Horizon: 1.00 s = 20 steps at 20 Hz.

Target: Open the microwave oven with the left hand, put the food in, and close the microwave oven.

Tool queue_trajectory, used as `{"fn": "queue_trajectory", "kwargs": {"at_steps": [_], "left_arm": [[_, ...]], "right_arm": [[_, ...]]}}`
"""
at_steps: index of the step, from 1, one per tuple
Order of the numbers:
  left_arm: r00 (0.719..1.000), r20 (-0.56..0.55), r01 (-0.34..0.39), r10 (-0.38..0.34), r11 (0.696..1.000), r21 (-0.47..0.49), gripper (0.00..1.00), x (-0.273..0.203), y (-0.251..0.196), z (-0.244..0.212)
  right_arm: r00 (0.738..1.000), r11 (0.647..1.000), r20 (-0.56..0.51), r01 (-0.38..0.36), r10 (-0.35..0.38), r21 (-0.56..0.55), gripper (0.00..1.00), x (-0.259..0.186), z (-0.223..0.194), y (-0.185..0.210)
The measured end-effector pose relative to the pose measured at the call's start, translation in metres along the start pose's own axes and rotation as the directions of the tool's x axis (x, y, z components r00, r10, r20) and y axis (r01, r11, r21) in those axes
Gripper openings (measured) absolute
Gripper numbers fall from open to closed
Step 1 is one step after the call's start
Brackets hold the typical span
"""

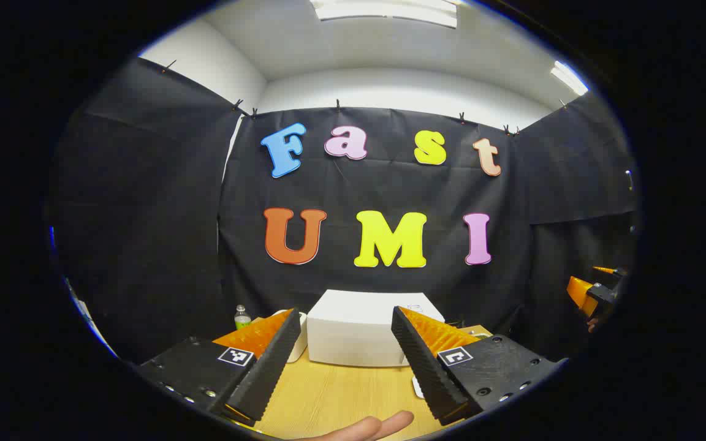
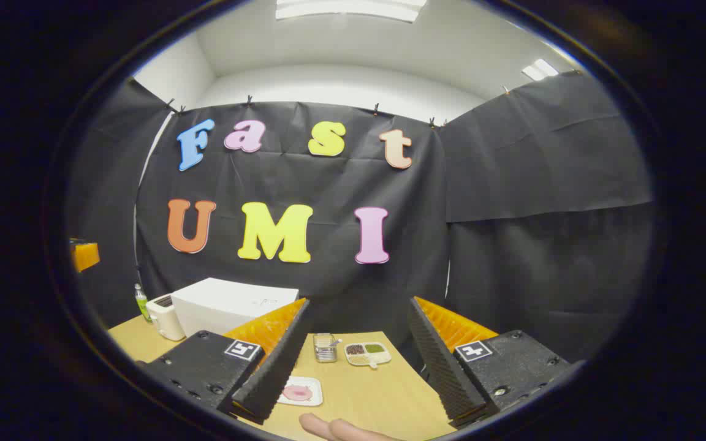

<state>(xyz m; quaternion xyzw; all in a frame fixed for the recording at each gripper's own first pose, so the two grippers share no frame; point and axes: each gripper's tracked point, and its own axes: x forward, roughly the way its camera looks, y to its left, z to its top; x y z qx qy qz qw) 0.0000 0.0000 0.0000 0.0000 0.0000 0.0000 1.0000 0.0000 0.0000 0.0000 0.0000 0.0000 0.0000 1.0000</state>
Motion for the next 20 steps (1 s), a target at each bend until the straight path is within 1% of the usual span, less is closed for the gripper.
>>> {"fn": "queue_trajectory", "kwargs": {"at_steps": [2,3,4,5,8,11,13,15,16,18,20], "left_arm": [[1.0,-0.017,0.023,-0.023,1.0,-0.022,0.92,-0.004,-0.003,-0.003],[0.999,-0.019,0.029,-0.029,0.999,-0.019,0.92,-0.005,-0.003,-0.002],[0.999,-0.02,0.031,-0.032,0.999,-0.014,0.92,-0.005,-0.003,-0.003],[0.999,-0.019,0.031,-0.032,0.999,-0.011,0.92,-0.006,-0.002,-0.003],[0.999,-0.011,0.037,-0.037,0.999,-0.012,0.92,-0.005,-0.005,-0.002],[0.999,-0.021,0.04,-0.04,0.999,-0.012,0.92,0.001,-0.011,-0.007],[0.999,-0.027,0.047,-0.047,0.999,-0.015,0.92,0.007,-0.018,-0.011],[0.998,-0.024,0.06,-0.06,0.998,-0.009,0.92,0.016,-0.028,-0.015],[0.998,-0.023,0.064,-0.064,0.998,-0.006,0.92,0.022,-0.032,-0.018],[0.997,-0.026,0.071,-0.072,0.997,-0.024,0.92,0.036,-0.044,-0.026],[0.997,-0.021,0.076,-0.077,0.996,-0.043,0.92,0.053,-0.056,-0.033]], "right_arm": [[1.0,1.0,-0.01,-0.015,0.015,0.001,1.0,-0.003,-0.001,0.003],[1.0,1.0,-0.006,-0.017,0.017,-0.001,0.95,-0.005,0.0,0.003],[1.0,1.0,0.002,-0.012,0.012,-0.001,0.95,-0.005,0.002,0.001],[1.0,1.0,0.01,-0.006,0.006,-0.002,1.0,-0.006,0.005,0.0],[0.999,1.0,0.038,0.025,-0.025,0.009,1.0,-0.009,0.01,-0.003],[0.999,1.0,0.041,0.006,-0.007,0.027,1.0,-0.012,0.011,0.005],[0.999,1.0,0.051,0.01,-0.011,0.026,1.0,-0.012,0.013,0.002],[0.998,0.999,0.053,-0.022,0.019,0.044,1.0,-0.014,0.015,0.011],[0.998,0.998,0.054,-0.023,0.02,0.056,1.0,-0.014,0.015,0.009],[0.998,0.998,0.06,-0.015,0.012,0.055,1.0,-0.014,0.015,0.004],[0.998,0.998,0.063,-0.024,0.02,0.058,1.0,-0.016,0.015,0.003]]}}
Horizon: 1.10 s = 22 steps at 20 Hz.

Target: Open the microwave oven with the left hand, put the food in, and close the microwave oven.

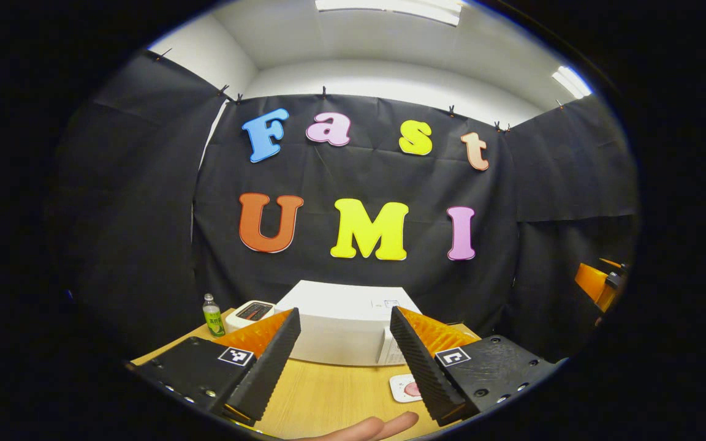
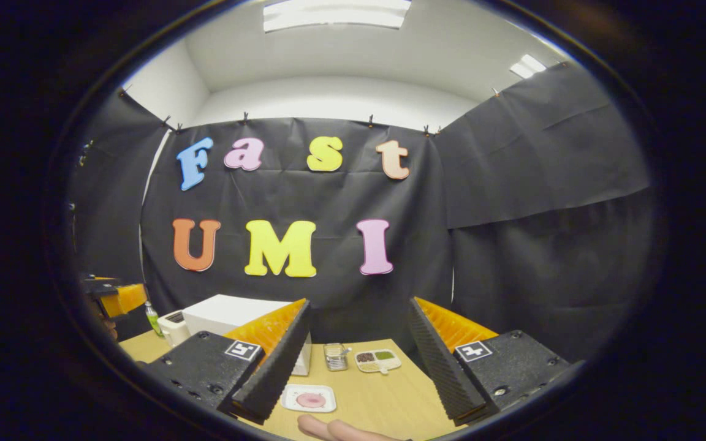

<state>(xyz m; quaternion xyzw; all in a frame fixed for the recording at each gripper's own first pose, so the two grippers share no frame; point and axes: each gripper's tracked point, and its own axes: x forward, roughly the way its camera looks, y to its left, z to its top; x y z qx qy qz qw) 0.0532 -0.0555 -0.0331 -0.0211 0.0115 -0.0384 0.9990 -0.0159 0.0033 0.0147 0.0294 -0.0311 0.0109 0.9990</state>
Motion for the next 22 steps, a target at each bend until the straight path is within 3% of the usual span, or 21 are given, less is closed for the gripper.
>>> {"fn": "queue_trajectory", "kwargs": {"at_steps": [8,15,18,22], "left_arm": [[0.998,-0.05,0.05,-0.049,0.998,0.023,0.92,0.094,-0.042,-0.08],[0.988,-0.144,0.058,-0.055,0.998,0.016,0.92,0.169,-0.062,-0.173],[0.988,-0.146,0.062,-0.051,0.996,0.066,0.92,0.197,-0.07,-0.204],[0.983,-0.161,0.092,-0.085,0.995,0.039,0.92,0.229,-0.087,-0.242]], "right_arm": [[0.999,0.999,0.032,-0.018,0.016,0.047,1.0,0.006,0.005,-0.008],[0.998,0.999,0.053,-0.023,0.021,0.037,1.0,0.011,0.004,-0.023],[0.997,1.0,0.07,-0.015,0.014,0.026,1.0,0.013,0.004,-0.031],[0.997,1.0,0.068,-0.021,0.021,0.006,1.0,0.019,-0.005,-0.042]]}}
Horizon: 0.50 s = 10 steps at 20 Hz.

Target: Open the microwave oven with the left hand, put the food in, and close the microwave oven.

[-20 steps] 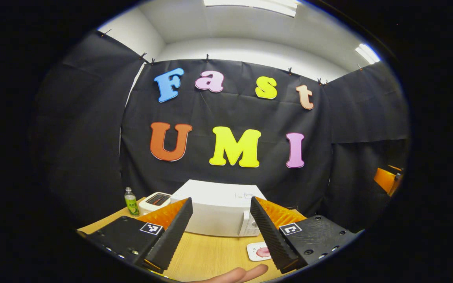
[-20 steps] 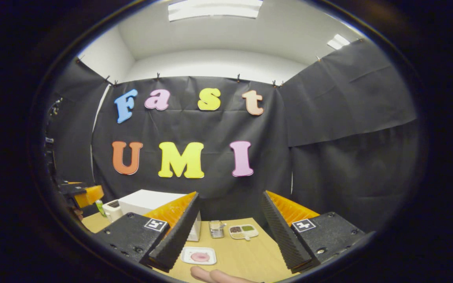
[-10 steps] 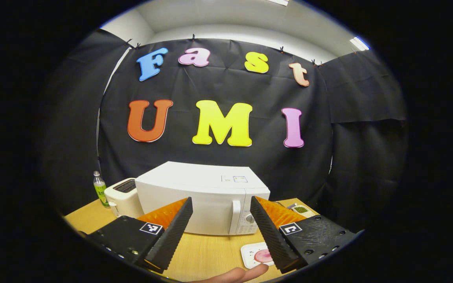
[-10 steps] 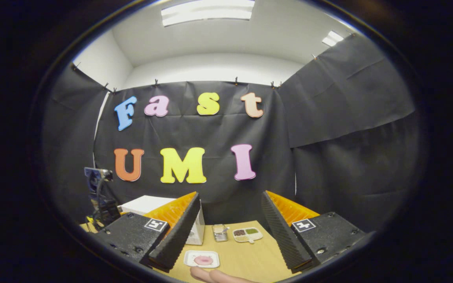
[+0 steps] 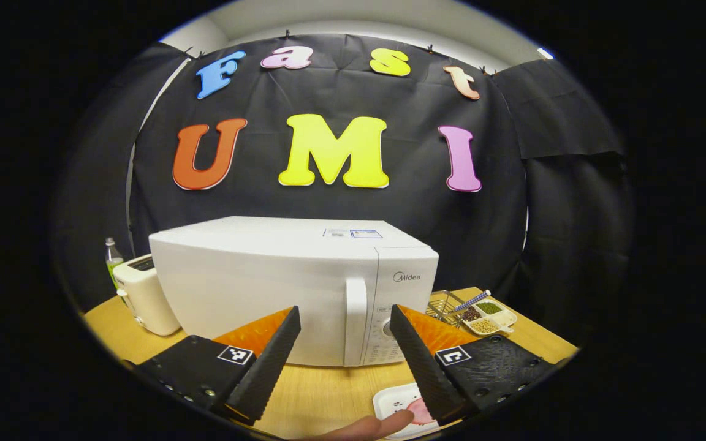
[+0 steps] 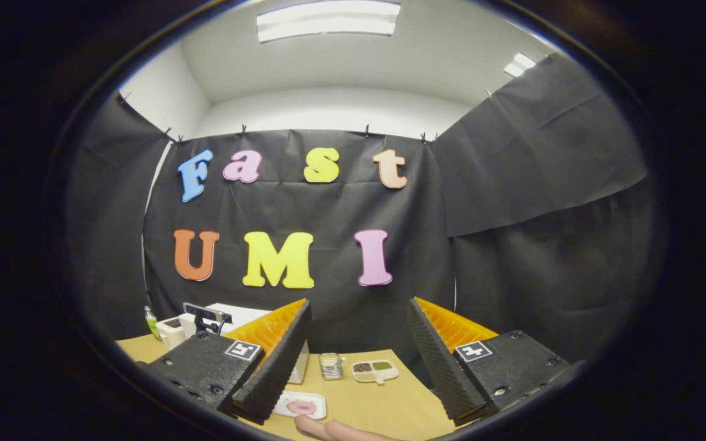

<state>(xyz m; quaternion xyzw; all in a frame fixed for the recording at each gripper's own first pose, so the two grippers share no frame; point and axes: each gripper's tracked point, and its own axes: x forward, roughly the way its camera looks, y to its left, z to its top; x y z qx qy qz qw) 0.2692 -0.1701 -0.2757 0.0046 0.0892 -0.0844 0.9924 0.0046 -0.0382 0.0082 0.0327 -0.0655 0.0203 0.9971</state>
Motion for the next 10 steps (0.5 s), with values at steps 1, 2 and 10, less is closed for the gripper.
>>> {"fn": "queue_trajectory", "kwargs": {"at_steps": [1,2,10], "left_arm": [[1.0,0.004,-0.005,0.005,1.0,0.005,0.92,0.009,0.0,-0.004],[1.0,-0.001,-0.005,0.005,1.0,0.014,0.92,0.019,-0.001,-0.01],[0.997,-0.067,-0.045,0.046,0.999,0.013,0.84,0.057,-0.005,-0.046]], "right_arm": [[1.0,1.0,0.007,0.004,-0.004,-0.004,1.0,0.002,-0.001,-0.004],[1.0,1.0,0.013,0.012,-0.012,-0.006,1.0,0.005,-0.001,-0.007],[1.0,0.999,-0.01,0.018,-0.018,0.039,1.0,0.02,-0.035,-0.02]]}}
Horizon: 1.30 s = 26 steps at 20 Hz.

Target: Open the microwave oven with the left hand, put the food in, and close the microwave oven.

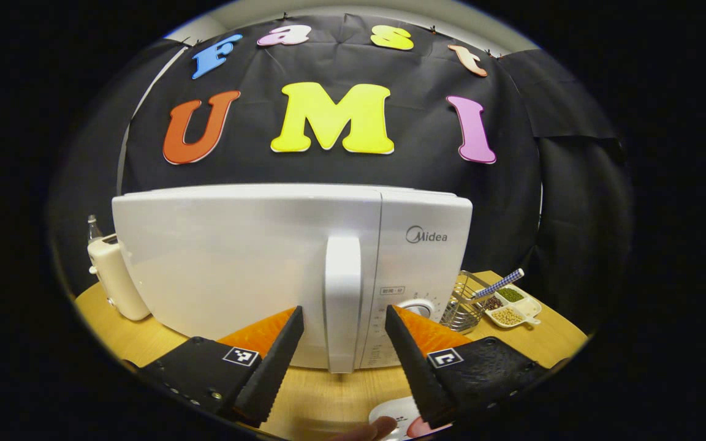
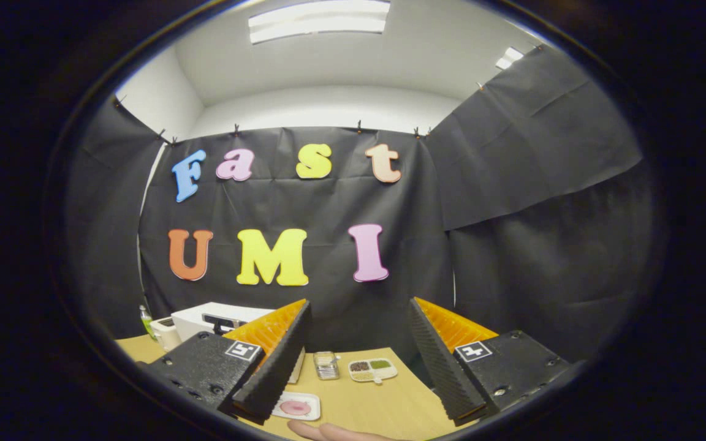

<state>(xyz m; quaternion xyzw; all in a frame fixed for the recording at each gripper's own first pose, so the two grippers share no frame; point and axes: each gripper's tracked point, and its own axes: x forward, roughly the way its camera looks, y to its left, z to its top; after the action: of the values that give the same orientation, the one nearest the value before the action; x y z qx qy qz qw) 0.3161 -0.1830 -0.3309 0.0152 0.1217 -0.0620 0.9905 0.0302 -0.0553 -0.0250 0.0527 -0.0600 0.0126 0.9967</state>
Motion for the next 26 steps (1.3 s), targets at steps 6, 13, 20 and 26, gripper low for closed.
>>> {"fn": "queue_trajectory", "kwargs": {"at_steps": [6,13,20,26], "left_arm": [[0.997,-0.038,-0.061,0.061,0.998,0.002,0.23,-0.002,0.005,-0.012],[0.999,-0.04,-0.005,0.005,1.0,-0.004,0.17,-0.004,0.004,-0.012],[1.0,-0.016,-0.026,0.026,1.0,-0.013,0.04,-0.022,0.009,-0.015],[0.995,0.036,0.09,-0.089,0.996,-0.023,0.04,-0.064,0.015,-0.02]], "right_arm": [[0.994,0.999,-0.104,0.035,-0.035,0.001,1.0,0.01,-0.036,-0.007],[0.991,0.995,-0.101,0.089,-0.092,-0.036,1.0,0.004,-0.035,-0.025],[0.992,0.997,-0.109,0.062,-0.065,-0.039,1.0,0.005,-0.047,-0.019],[0.987,0.998,-0.155,0.041,-0.048,-0.045,1.0,0.001,-0.06,-0.009]]}}
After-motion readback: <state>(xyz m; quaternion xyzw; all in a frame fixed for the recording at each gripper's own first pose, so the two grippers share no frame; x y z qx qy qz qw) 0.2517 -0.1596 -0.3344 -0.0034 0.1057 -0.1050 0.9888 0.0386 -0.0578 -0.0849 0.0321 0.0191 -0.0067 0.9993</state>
